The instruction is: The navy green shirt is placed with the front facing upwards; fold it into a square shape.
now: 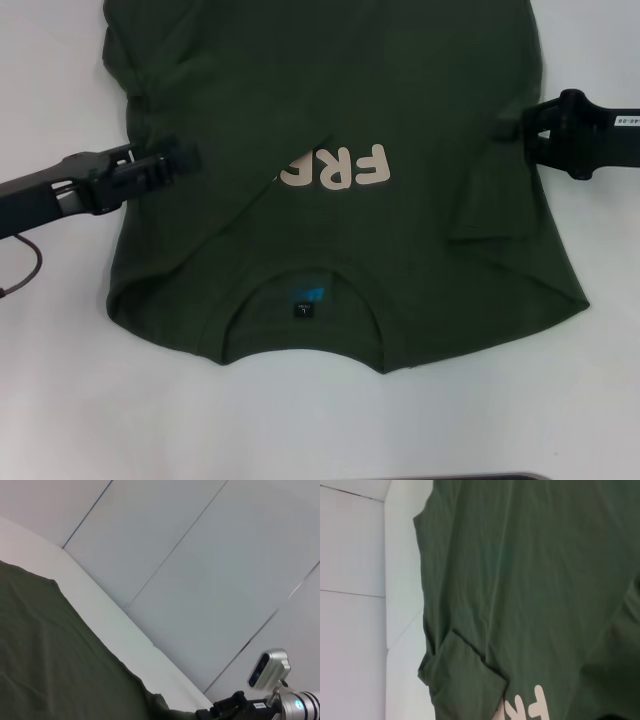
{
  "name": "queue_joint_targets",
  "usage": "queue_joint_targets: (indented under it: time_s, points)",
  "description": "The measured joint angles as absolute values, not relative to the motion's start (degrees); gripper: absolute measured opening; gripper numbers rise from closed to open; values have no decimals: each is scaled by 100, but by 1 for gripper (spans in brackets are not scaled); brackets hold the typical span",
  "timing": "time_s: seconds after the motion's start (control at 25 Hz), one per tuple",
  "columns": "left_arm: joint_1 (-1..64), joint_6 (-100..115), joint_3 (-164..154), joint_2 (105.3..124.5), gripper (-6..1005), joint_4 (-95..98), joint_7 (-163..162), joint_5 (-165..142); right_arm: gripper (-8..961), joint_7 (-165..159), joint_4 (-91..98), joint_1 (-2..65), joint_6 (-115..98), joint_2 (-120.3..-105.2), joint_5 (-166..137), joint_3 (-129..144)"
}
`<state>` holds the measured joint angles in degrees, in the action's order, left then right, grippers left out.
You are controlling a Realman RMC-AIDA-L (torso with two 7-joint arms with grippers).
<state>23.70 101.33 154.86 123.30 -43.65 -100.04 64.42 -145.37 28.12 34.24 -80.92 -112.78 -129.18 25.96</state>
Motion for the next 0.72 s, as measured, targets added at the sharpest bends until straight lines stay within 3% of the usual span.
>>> queue_joint_targets:
  time_s: [0.24,0.72]
  points:
    - [2362,10104,15497,12330,582,-4352,-10002,6443,297,-14499,2820,3471,-8067,-11305,-12882,2585]
    - [2353,10138,15662,12320,582,-4350,-10004,6555,426,-14395,2816,3611,-8030,-11299,-12502,2585]
